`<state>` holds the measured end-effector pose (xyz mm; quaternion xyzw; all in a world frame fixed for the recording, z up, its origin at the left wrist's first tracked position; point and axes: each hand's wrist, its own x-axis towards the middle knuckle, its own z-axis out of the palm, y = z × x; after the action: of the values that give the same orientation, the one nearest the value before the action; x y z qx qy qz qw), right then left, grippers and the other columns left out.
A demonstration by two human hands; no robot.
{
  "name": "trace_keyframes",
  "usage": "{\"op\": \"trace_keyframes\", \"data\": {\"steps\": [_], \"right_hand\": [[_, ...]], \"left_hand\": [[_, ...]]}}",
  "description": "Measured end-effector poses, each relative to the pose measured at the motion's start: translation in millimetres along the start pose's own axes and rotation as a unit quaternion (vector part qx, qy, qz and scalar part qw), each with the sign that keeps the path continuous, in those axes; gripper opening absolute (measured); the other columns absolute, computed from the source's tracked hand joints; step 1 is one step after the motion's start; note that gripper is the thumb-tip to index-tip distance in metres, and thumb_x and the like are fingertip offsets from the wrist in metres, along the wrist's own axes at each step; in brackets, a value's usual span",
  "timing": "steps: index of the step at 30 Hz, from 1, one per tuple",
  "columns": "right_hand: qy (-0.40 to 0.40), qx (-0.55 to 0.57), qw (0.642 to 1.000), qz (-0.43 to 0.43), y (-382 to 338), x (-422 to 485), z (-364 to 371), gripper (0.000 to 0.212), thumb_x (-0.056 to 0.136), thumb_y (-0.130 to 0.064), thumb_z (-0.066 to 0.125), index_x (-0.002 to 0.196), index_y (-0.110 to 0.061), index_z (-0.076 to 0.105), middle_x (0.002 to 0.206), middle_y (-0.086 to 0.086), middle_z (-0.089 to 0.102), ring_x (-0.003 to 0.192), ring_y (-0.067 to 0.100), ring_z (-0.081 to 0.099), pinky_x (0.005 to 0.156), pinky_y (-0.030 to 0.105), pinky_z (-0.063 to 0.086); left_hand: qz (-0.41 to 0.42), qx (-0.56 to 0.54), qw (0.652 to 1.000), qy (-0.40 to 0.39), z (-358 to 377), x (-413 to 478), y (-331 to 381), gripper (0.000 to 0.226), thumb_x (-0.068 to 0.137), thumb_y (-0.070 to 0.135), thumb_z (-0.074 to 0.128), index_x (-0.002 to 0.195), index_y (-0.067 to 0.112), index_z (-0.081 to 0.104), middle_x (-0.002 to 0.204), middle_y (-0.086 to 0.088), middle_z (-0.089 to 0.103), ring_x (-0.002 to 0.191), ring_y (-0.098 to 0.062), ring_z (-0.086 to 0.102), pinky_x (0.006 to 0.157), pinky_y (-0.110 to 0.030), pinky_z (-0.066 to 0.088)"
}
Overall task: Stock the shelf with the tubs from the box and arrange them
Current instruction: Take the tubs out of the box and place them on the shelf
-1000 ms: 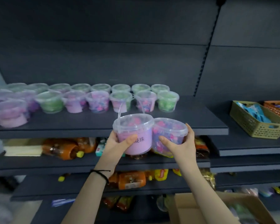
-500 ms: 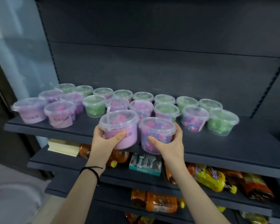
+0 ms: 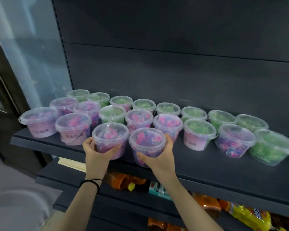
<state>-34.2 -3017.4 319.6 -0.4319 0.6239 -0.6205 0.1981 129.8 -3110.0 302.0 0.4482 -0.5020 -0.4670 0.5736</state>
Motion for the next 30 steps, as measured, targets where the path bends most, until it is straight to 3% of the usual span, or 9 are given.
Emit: {"op": "trace_keyframes", "data": {"steps": [3, 6, 11, 16, 21, 23, 26, 30], "right_hand": [[-0.014, -0.002, 1.0, -0.001, -1.5, 2.4, 16.5, 0.095, 0.055, -0.023, 0.093, 0.12, -0.047, 0.029, 0.117, -0.029, 0.045, 0.107, -0.017, 0.047, 0.085, 0.003, 0.042], [-0.017, -0.02, 1.0, 0.01, -4.9, 3.9, 33.3, 0.096, 0.056, -0.026, 0.092, 0.125, -0.04, 0.026, 0.118, -0.025, 0.047, 0.109, -0.007, 0.05, 0.091, 0.011, 0.044], [0.006, -0.053, 0.998, 0.027, -8.3, 6.0, 53.9, 0.104, 0.054, -0.037, 0.09, 0.136, -0.032, 0.026, 0.13, -0.01, 0.049, 0.121, 0.008, 0.05, 0.104, 0.037, 0.046], [0.044, -0.07, 0.996, 0.035, -9.9, 1.2, 68.5, 0.112, 0.052, -0.041, 0.089, 0.141, -0.023, 0.024, 0.134, -0.007, 0.046, 0.125, 0.009, 0.047, 0.107, 0.038, 0.042], [0.045, -0.065, 0.995, 0.067, -15.2, -3.0, 71.6, 0.13, 0.057, -0.037, 0.09, 0.153, -0.019, 0.003, 0.153, -0.002, 0.03, 0.139, 0.012, 0.032, 0.116, 0.039, 0.03], [0.031, -0.061, 0.995, 0.073, -15.7, -9.6, 64.7, 0.125, 0.064, -0.032, 0.088, 0.153, -0.018, 0.002, 0.154, -0.005, 0.028, 0.14, 0.01, 0.03, 0.116, 0.034, 0.029], [0.031, -0.062, 0.995, 0.066, -14.7, -28.0, 49.0, 0.103, 0.072, -0.027, 0.084, 0.15, -0.022, 0.016, 0.138, -0.011, 0.038, 0.129, 0.007, 0.039, 0.107, 0.026, 0.035], [0.074, -0.073, 0.993, 0.063, -12.0, -51.7, 16.7, 0.08, 0.078, -0.03, 0.078, 0.143, -0.024, 0.032, 0.135, -0.007, 0.044, 0.12, 0.01, 0.047, 0.098, 0.025, 0.041]], "left_hand": [[0.026, 0.057, 0.998, 0.008, -9.7, 14.8, -4.5, 0.069, 0.062, 0.026, 0.088, 0.116, 0.025, 0.044, 0.119, 0.005, 0.055, 0.112, -0.016, 0.053, 0.09, -0.029, 0.046], [0.057, 0.116, 0.992, 0.005, -22.4, 29.8, -5.0, 0.071, 0.054, 0.049, 0.086, 0.116, 0.028, 0.057, 0.116, 0.005, 0.062, 0.111, -0.019, 0.057, 0.092, -0.04, 0.051], [0.022, 0.065, 0.998, -0.006, -39.3, 39.9, 0.4, 0.082, 0.06, 0.024, 0.088, 0.129, 0.02, 0.044, 0.128, 0.003, 0.055, 0.119, -0.015, 0.052, 0.099, -0.03, 0.043], [0.046, 0.081, 0.995, -0.037, -50.8, 46.2, 0.4, 0.066, 0.068, 0.025, 0.083, 0.126, 0.021, 0.05, 0.12, 0.008, 0.055, 0.113, -0.014, 0.054, 0.098, -0.03, 0.044], [0.053, 0.081, 0.993, -0.064, -52.9, 43.6, 1.0, 0.057, 0.075, 0.025, 0.078, 0.126, 0.022, 0.053, 0.121, 0.008, 0.056, 0.112, -0.012, 0.053, 0.097, -0.029, 0.043], [0.049, 0.078, 0.994, -0.059, -54.9, 37.9, 2.3, 0.056, 0.077, 0.023, 0.077, 0.127, 0.017, 0.051, 0.121, 0.006, 0.054, 0.112, -0.012, 0.052, 0.095, -0.027, 0.043], [0.039, 0.057, 0.997, -0.023, -59.0, 20.6, -0.6, 0.052, 0.08, 0.02, 0.074, 0.124, 0.008, 0.049, 0.126, -0.006, 0.052, 0.11, -0.017, 0.053, 0.088, -0.025, 0.047], [0.055, 0.045, 0.996, -0.048, -43.0, -15.9, 5.6, 0.033, 0.082, 0.02, 0.071, 0.11, 0.017, 0.054, 0.111, -0.008, 0.06, 0.099, -0.021, 0.06, 0.073, -0.016, 0.042]]}}
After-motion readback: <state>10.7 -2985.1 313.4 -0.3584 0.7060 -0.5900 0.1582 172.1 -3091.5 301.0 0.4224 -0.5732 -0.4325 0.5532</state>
